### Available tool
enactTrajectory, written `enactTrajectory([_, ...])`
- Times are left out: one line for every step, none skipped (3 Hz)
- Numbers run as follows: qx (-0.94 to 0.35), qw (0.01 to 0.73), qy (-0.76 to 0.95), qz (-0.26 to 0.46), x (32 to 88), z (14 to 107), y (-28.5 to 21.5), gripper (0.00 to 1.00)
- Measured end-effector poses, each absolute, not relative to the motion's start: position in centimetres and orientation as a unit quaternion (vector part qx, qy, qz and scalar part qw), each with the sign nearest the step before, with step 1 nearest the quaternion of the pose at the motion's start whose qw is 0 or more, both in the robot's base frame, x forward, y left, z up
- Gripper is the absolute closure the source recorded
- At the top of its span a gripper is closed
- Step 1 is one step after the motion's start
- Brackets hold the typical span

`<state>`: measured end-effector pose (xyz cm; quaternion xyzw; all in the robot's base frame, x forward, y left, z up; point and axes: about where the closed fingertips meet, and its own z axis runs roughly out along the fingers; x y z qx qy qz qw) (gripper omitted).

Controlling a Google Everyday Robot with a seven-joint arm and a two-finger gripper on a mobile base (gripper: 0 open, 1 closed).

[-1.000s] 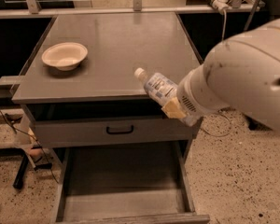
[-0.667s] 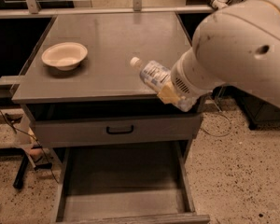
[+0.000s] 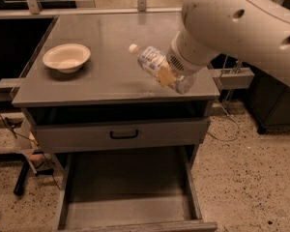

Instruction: Pick blue plastic bottle from middle drawer and place on counter

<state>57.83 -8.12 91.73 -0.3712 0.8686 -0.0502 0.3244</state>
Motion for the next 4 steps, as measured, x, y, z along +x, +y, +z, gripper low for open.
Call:
enactTrajectory([-0.377, 0.327, 0.865, -0.048, 60.9, 91.5, -7.7, 1.0])
enactTrajectory([-0.384, 0.328, 0.862, -0.041, 63.7, 90.7, -7.3, 1.0])
enactTrajectory([-0.394, 0.325, 0.859, -0.028, 66.5, 89.3, -6.6, 1.0])
enactTrajectory([-0.404, 0.312, 0.86, -0.018, 68.9, 87.5, -5.6, 1.0])
